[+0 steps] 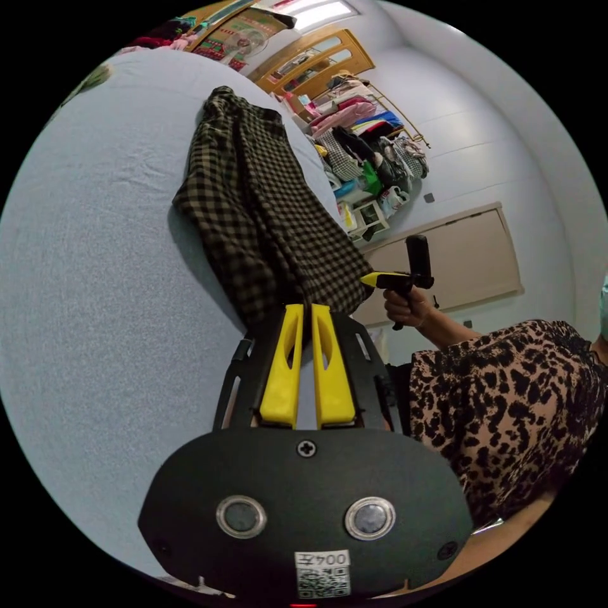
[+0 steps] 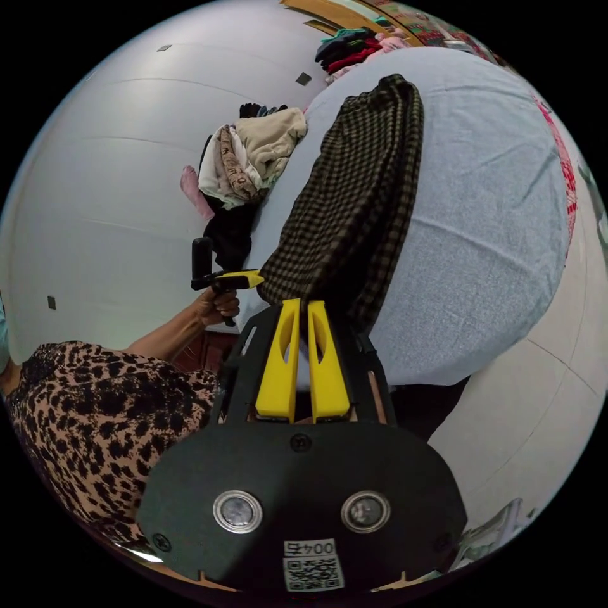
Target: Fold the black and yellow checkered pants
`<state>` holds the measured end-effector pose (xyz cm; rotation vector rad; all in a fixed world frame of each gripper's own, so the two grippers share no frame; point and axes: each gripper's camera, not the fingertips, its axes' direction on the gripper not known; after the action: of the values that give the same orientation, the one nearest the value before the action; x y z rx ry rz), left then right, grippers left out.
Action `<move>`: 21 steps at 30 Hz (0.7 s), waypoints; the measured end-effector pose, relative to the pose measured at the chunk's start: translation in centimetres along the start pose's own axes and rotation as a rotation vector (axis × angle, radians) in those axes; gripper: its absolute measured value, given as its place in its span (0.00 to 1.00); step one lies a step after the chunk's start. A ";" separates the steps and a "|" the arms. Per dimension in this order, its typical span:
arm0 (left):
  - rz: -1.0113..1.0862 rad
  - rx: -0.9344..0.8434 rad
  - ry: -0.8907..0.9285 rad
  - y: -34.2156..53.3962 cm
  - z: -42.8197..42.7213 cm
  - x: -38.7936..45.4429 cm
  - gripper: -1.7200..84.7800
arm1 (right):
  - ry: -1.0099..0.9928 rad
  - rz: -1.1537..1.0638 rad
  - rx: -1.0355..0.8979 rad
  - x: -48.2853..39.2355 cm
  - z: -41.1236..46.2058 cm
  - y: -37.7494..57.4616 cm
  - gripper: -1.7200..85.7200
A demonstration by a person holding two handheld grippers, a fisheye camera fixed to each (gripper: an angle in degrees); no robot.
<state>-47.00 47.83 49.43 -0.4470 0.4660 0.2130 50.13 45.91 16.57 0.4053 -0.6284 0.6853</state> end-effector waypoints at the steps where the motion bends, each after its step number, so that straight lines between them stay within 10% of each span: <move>1: 0.018 -0.010 0.000 0.3 0.0 0.5 0.05 | 0.013 -0.018 -0.007 -0.7 0.1 0.1 0.04; 21: 0.165 -0.115 -0.222 6.3 5.9 7.6 0.05 | 0.331 -0.157 -0.124 -7.1 9.1 1.4 0.05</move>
<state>-40.01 56.86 48.19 -0.4915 0.2736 0.4459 41.30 38.80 18.88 0.2160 -0.3193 0.5449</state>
